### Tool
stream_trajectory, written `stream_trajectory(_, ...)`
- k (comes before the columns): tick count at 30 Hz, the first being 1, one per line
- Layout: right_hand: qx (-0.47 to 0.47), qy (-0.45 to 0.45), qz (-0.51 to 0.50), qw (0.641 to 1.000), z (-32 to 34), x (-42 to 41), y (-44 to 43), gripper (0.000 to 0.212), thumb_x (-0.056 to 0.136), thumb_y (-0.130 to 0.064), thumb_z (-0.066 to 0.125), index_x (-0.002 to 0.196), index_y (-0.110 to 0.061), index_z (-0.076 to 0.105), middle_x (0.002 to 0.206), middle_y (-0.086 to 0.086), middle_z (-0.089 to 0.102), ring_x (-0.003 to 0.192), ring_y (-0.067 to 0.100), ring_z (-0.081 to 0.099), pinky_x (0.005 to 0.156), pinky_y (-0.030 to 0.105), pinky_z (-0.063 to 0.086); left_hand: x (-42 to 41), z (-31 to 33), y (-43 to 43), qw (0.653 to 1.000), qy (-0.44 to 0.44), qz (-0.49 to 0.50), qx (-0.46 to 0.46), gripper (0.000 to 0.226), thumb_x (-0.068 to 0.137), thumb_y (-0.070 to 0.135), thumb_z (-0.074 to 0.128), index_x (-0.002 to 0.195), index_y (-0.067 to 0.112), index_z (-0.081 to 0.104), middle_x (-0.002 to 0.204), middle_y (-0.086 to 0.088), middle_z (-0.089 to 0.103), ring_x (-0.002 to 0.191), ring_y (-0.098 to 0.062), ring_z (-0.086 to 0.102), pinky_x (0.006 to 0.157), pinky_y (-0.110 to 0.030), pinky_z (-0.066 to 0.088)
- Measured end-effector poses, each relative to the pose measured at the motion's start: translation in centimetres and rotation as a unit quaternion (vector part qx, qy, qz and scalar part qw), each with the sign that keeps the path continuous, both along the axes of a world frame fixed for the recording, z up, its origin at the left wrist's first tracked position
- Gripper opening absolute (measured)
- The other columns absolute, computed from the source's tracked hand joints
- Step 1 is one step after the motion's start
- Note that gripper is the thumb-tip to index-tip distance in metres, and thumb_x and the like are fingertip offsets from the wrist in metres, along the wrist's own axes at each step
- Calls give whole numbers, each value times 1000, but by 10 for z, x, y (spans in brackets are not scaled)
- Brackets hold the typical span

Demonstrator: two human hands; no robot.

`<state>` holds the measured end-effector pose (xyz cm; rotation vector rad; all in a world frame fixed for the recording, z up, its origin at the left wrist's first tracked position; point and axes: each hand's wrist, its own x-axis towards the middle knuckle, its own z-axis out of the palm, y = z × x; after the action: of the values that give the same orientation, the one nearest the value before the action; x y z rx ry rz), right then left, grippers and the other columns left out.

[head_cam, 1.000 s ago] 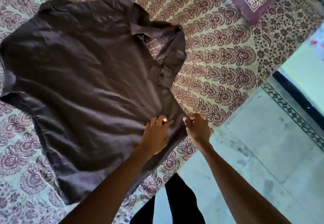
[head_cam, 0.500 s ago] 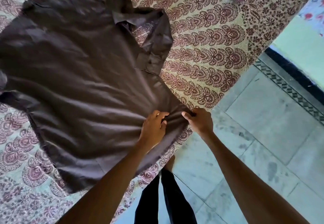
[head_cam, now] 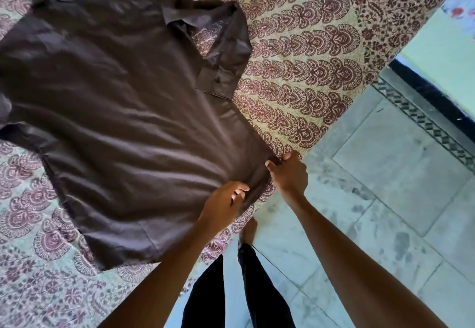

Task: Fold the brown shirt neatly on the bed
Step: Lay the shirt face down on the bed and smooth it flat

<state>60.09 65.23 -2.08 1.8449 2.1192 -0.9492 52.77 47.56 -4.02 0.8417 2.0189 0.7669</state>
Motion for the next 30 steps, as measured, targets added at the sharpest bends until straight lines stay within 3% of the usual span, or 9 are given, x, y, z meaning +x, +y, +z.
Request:
stream_trajectory(2,32,47,-36,998,-2,3,-11,45,79,-34,73,108,-12,47,98,10,69,98,33,64,77,38,48,-2,-4,-18,998,22,66,-9,21,91,18,51,102,30,64,99,17,67,84,-2,64,76,-24,52)
stream_trajectory(5,50,61,-43,996,-13,11,-24,32,79,-30,74,96,-15,51,88,6,70,93,32,65,74,37,48,-4,-7,-43,993,58,103,-12,20,91,16,51,98,26,66,96,11,68,82,-5,63,75,-23,49)
stream_trajectory(11,73,110,-100,986,-11,10,-22,28,80,-35,75,96,-16,64,86,0,75,89,19,70,70,24,42,0,-6,-41,996,74,54,-6,19,91,14,56,101,27,66,100,14,63,82,-8,63,71,-25,51)
stream_trajectory(14,79,92,-30,992,-10,6,-14,16,81,-32,74,89,-19,66,84,3,74,85,24,69,68,29,48,-3,-3,-24,996,86,9,-16,21,89,17,57,107,26,65,103,6,62,90,-15,63,77,-32,53)
stream_trajectory(16,63,68,-6,996,-11,5,-8,11,82,-30,70,83,-20,68,82,4,73,82,27,69,66,26,43,-4,-2,-13,995,95,-26,-28,23,89,21,56,111,24,65,103,3,62,93,-17,60,81,-35,52)
stream_trajectory(19,69,67,-32,995,-10,6,1,9,82,-27,69,82,-18,69,79,5,74,81,26,71,65,22,38,-3,1,-3,996,70,-54,-28,25,91,25,54,114,24,63,106,4,62,95,-15,61,82,-34,52)
stream_trajectory(22,77,55,-28,995,-9,6,5,8,84,-25,68,86,-16,68,85,9,73,86,30,70,68,25,43,-1,1,-1,995,62,-76,-30,25,91,23,54,114,25,63,108,5,62,97,-13,62,82,-32,51)
stream_trajectory(27,142,35,84,986,-2,5,-2,13,86,-19,62,97,-11,60,97,12,62,91,33,60,68,37,47,-7,-1,-19,995,92,-16,-48,23,89,18,52,107,28,63,106,8,63,91,-16,65,78,-36,53)
stream_trajectory(30,166,89,162,969,1,6,-25,14,84,-13,59,98,-12,61,99,12,61,89,32,60,67,38,50,-14,3,-51,987,142,59,-53,20,91,16,52,104,26,64,103,5,65,85,-20,65,72,-34,54)
